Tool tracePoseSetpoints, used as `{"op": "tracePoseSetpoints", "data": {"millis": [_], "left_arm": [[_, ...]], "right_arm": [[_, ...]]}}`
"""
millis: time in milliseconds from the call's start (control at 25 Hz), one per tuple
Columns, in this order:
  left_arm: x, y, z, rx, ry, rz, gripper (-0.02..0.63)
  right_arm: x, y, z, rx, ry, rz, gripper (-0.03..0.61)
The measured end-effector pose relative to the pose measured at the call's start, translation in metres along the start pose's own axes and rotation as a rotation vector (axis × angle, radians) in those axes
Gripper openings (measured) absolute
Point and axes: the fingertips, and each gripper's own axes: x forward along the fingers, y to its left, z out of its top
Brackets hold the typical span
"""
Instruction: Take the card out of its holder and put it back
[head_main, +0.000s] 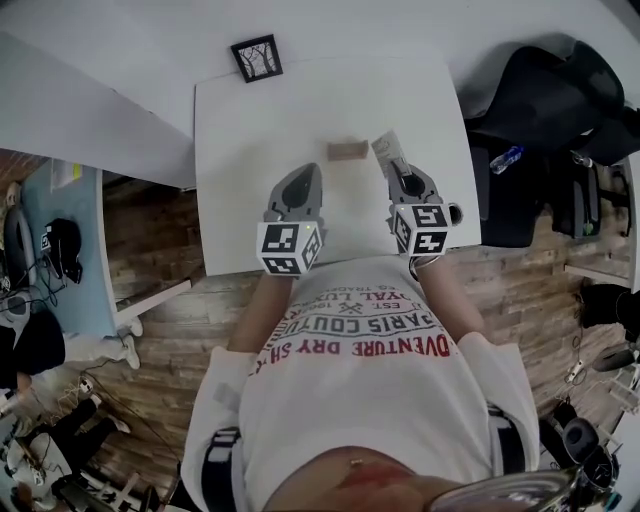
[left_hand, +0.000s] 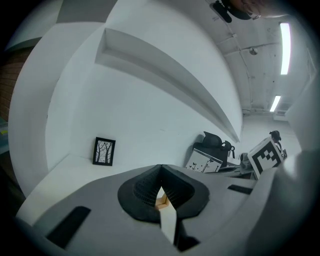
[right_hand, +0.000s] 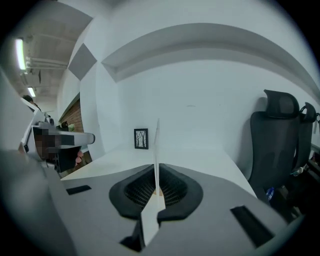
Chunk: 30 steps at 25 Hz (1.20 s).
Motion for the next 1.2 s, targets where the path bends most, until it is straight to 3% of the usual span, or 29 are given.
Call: {"op": "tracePoseSetpoints", "data": {"millis": [160, 560, 1200], "left_arm": [[-0.005, 0.003, -0.001, 0.009, -0.004, -0.008, 0.025], [-0.01, 0.001, -0.004, 0.057, 0.006, -0.008, 0.025], [0.002, 0.002, -0.006, -0.018, 0.007, -0.037, 0.025]], "right_arm": [[-0.005, 0.0, -0.009, 0.014, 0.001, -0.038, 0.034], [-0.008, 0.009, -0.005, 0.008, -0.024, -0.012, 0.034], [-0.002, 0.0, -0.008, 0.043, -0.013, -0.007, 0.034]]}}
